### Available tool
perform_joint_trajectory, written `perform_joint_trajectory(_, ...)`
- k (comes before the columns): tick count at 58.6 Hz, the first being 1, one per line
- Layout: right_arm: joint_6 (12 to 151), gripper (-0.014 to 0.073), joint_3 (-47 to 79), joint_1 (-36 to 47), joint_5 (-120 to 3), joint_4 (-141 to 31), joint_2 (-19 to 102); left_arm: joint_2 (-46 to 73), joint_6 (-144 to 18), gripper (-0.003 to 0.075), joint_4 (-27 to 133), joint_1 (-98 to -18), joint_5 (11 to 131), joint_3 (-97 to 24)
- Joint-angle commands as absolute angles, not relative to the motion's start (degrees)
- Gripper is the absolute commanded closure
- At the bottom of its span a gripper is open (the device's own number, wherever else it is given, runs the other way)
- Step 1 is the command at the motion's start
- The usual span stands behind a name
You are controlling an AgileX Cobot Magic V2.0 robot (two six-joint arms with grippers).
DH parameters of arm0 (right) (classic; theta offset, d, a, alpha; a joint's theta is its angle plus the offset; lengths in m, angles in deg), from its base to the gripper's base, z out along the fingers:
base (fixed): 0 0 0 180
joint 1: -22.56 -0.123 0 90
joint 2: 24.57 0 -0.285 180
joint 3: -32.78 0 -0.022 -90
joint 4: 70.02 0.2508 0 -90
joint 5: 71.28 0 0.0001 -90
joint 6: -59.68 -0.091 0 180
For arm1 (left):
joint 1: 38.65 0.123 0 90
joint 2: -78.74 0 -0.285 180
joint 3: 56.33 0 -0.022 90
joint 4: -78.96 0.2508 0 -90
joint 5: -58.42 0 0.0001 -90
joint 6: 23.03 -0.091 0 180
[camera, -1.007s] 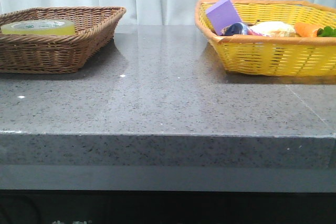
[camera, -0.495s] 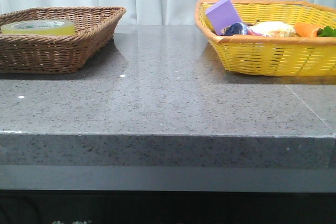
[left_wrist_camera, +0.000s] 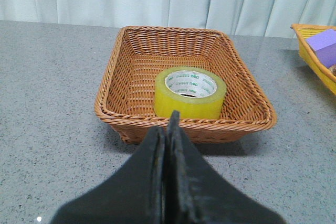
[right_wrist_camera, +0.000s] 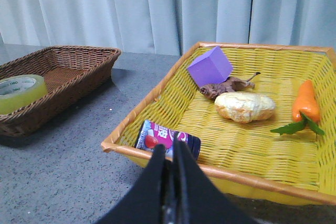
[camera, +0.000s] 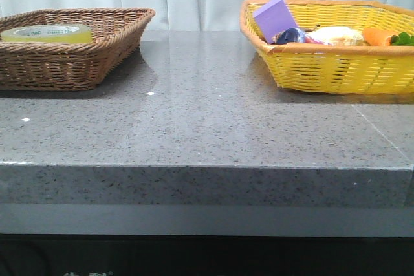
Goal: Transfer tape with both arms
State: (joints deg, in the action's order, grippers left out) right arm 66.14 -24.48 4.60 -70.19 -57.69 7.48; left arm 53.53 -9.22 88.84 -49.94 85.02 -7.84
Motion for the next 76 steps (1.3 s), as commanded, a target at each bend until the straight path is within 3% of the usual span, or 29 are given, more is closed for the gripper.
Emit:
perform_joint_trajectory(1, 66.12, 0.0715, -22.94, 5.07, -75.27, -58.13, 7.67, 53.13, -8.89, 0.074, 88.93, -50.03, 80.46, -9.29)
perform_joint_trajectory(26, 66.12, 0.0715, -22.94, 5.07, -75.27, -58.13, 7.67, 54.03, -8.89, 0.074, 88.93, -49.91, 79.2, -7.58)
perform_joint_trajectory(59, 66.12, 0.0715, -22.94, 5.07, -75.27, -58.13, 7.67, 72.59, -12.79, 0.074, 76.05, -39.89, 78.34, 9.67)
perform_joint_trajectory(76, 66.12, 0.0715, -22.94, 5.07, -75.06, -58.13, 7.67, 72.48, -12.79, 0.074, 76.05, -39.89, 72.63, 17.24)
